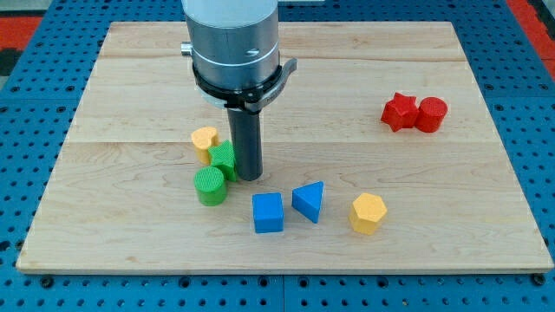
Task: Move the yellow hexagon to the top right of the green star
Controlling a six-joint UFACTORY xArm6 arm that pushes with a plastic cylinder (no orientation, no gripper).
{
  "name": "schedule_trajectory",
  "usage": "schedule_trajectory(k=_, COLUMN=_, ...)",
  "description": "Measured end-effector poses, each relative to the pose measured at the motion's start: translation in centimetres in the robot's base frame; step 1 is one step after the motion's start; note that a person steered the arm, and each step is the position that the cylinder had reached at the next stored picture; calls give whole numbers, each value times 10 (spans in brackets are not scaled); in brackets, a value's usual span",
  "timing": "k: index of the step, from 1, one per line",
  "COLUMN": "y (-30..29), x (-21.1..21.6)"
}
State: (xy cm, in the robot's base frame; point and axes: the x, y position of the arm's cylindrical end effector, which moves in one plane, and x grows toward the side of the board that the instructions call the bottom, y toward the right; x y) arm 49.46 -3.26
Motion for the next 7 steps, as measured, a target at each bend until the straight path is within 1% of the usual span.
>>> schedule_trajectory(k=3, y=59, x=-5)
schedule_trajectory(k=6, y=186, x=-16)
schedule_trajectory(k=7, y=213, x=-16)
